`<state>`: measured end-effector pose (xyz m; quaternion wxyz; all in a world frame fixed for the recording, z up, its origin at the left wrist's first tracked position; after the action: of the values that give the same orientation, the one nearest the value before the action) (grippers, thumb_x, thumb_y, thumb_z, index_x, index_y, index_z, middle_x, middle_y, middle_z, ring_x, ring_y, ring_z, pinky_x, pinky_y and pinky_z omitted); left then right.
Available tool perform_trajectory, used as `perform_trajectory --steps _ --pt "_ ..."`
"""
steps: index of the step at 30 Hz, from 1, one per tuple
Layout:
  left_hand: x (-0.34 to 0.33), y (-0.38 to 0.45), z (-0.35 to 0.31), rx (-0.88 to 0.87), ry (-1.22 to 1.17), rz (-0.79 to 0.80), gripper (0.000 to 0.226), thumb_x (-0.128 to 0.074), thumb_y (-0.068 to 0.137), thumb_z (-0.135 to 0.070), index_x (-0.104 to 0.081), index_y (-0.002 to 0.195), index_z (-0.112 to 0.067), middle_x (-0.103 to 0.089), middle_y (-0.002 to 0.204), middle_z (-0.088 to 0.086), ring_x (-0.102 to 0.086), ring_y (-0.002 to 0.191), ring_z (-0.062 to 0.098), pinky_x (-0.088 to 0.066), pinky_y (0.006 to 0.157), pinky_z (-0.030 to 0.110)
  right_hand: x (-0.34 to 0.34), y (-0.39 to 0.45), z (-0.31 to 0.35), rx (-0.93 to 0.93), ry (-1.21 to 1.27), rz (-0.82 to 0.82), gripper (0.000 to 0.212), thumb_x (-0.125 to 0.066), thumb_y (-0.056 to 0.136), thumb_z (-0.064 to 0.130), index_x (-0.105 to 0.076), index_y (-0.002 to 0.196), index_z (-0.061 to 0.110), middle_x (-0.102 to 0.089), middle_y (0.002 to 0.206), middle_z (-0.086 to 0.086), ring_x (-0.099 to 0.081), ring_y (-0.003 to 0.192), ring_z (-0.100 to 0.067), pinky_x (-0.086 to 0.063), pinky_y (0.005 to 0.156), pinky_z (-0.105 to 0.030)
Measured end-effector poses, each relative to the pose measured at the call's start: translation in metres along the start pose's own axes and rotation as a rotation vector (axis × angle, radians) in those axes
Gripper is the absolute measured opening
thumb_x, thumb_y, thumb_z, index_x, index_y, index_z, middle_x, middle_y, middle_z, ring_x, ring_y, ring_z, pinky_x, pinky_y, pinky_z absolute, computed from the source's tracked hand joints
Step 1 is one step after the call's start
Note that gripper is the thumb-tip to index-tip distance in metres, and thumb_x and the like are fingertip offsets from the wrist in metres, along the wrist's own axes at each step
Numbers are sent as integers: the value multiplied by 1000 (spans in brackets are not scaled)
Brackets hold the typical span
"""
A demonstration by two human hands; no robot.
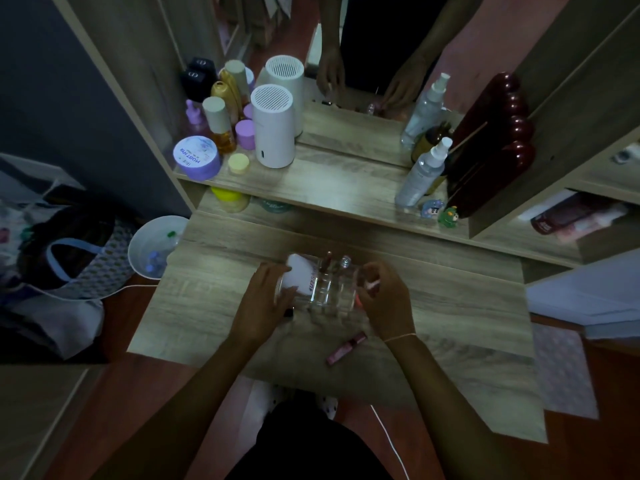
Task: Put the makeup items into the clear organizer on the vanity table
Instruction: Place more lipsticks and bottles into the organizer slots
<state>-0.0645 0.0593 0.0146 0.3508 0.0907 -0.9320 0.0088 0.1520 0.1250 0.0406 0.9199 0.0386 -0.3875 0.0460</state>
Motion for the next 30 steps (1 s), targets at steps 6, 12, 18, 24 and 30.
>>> perform_trajectory --steps 6,12,18,24,30 --pt "-1 -28 38 27 168 14 32 -39 94 -31 -62 103 -11 -58 107 10 -52 98 24 -37 82 25 -10 -43 -19 -133 -51 140 15 -65 85 15 -61 100 15 -71 83 -13 -68 76 -31 -55 71 -41" --pt "2 -20 60 210 138 -65 16 -55 91 -10 -59 106 -9 -55 105 14 -55 93 30 -45 77 38 -37 -78 -43 -311 -222 420 49 -63 84 27 -46 129 19 -66 110 -17 -62 101 -36 -48 78 -39" --pt "-4 13 60 307 184 1 34 -58 91 -17 -47 120 -5 -47 121 20 -56 101 33 -51 79 46 -54 -94 -40 -441 -142 359 27 -67 79 31 -44 91 21 -66 94 -9 -63 89 -33 -40 66 -34" --pt "-10 38 67 287 368 119 41 -57 92 -18 -42 130 -12 -47 124 22 -50 107 36 -49 81 46 -69 -91 -28 -431 -181 361 48 -66 80 32 -49 118 8 -57 115 -15 -60 101 -35 -46 79 -40" --pt "-7 43 78 226 398 135 32 -50 93 -9 -52 125 -7 -49 122 24 -51 106 38 -49 85 48 -83 -84 -18 -277 -211 411 39 -56 86 16 -47 122 5 -59 112 -16 -57 102 -33 -44 80 -39"
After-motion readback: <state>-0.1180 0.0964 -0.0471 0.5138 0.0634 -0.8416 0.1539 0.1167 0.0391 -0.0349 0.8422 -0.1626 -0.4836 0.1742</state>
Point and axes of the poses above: each hand's wrist, its own y-axis towards the middle knuckle, its own x-axis out of the back of the hand, z = x × y, the point moved 3 cm from there along y, towards the middle knuckle
